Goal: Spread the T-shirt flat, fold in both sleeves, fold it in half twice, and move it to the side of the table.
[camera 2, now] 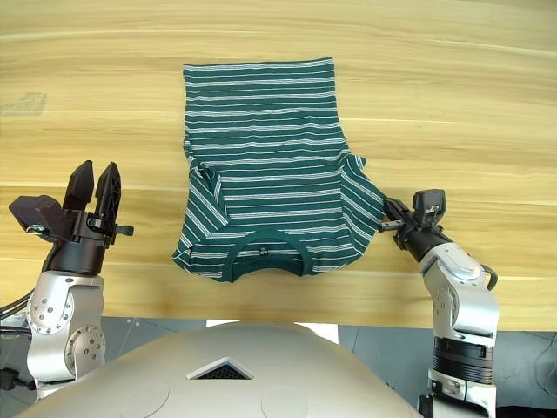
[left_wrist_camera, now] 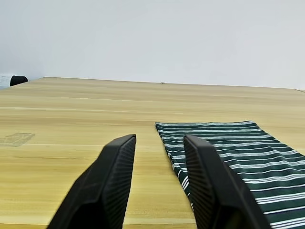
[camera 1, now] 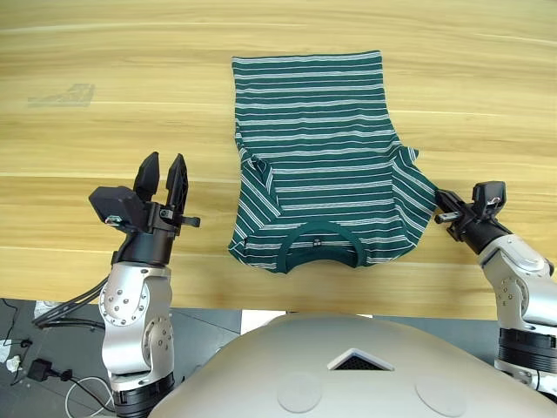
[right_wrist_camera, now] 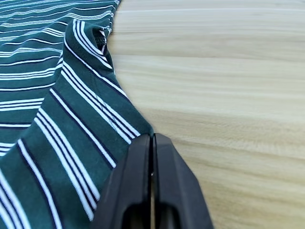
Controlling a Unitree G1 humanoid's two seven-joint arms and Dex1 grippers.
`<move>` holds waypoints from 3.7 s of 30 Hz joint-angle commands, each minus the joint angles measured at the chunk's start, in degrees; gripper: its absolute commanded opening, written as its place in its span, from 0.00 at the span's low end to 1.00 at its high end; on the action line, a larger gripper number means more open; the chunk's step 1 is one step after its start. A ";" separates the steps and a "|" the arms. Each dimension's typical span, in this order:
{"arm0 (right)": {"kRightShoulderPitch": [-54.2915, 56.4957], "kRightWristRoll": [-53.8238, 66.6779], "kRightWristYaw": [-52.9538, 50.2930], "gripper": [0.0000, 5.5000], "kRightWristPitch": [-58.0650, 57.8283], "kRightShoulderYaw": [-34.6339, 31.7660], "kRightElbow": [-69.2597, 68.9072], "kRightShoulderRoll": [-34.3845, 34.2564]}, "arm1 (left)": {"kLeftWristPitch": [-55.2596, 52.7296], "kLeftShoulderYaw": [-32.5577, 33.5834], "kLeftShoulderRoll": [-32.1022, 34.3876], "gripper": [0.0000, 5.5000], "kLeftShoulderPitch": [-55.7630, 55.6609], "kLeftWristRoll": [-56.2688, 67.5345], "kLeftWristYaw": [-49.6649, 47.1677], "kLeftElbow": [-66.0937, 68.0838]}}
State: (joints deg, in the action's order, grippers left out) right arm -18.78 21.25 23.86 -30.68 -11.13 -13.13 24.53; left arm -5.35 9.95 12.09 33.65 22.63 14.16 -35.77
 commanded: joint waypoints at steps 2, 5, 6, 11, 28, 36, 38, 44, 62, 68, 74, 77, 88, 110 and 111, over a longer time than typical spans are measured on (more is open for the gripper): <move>0.11 0.23 0.30 0.00 -1.35 0.05 -0.08 -0.08 | -0.47 -0.43 -0.29 0.34 -0.23 -0.77 0.05 0.74; 0.92 2.95 2.56 0.00 2.67 -0.85 -1.22 -1.96 | -0.44 -0.53 -0.28 0.34 -0.63 -0.94 0.09 1.09; 0.65 3.88 3.61 0.00 3.80 -0.74 -2.34 -2.62 | -0.53 -0.52 -0.23 0.34 -0.82 -0.96 0.09 1.15; -0.26 7.65 8.21 0.00 6.88 -0.15 -5.01 -4.59 | -0.53 -0.35 0.04 0.34 -1.08 -0.58 0.57 0.87; -2.91 -1.73 13.59 0.00 15.68 13.32 -8.59 -2.26 | -0.01 -3.47 -0.57 0.34 0.20 -2.63 1.14 1.28; -1.85 -6.35 11.10 0.00 16.88 18.13 -5.78 -3.29 | 0.01 -4.63 -0.92 0.34 0.84 -3.06 1.15 1.03; -1.98 -6.50 10.90 0.05 16.64 18.50 -5.53 -3.39 | -0.14 -4.80 -0.78 0.34 0.81 -3.03 1.20 0.95; -2.56 5.32 16.70 0.22 7.39 17.87 -9.31 -2.37 | -0.24 -5.45 -0.71 0.34 0.49 -3.54 1.13 1.19; 23.70 -24.27 29.89 0.53 85.25 4.14 25.20 18.24 | 33.37 3.52 42.39 0.34 -7.29 -44.68 14.09 21.50; 27.84 -33.90 30.20 0.53 105.02 10.20 42.39 26.31 | 46.94 -1.77 48.49 0.34 -5.49 -53.78 15.65 22.16; 33.14 -47.62 24.36 0.53 121.39 14.52 59.59 29.19 | 56.87 -7.04 49.21 0.34 -8.08 -61.24 12.36 26.84; 34.04 -52.60 19.95 0.53 123.12 17.10 62.44 28.90 | 59.84 -11.35 47.86 0.34 -10.65 -64.95 11.15 28.94; 34.28 -58.35 7.50 0.53 123.00 26.97 62.23 26.73 | 60.41 -15.57 46.02 0.34 -16.83 -69.15 4.81 33.82; 35.63 -56.51 0.33 0.17 119.07 37.26 61.96 26.49 | 60.11 -23.51 45.00 0.04 -21.47 -72.54 -0.22 37.23; 35.56 -55.41 0.54 0.12 118.43 38.11 62.16 26.53 | 60.13 -23.58 45.11 0.01 -21.53 -72.70 -0.44 37.42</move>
State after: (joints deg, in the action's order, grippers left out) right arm 16.27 -35.83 23.84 89.42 25.40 48.44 51.74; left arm 55.08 -12.74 56.64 12.55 -48.09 13.30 0.59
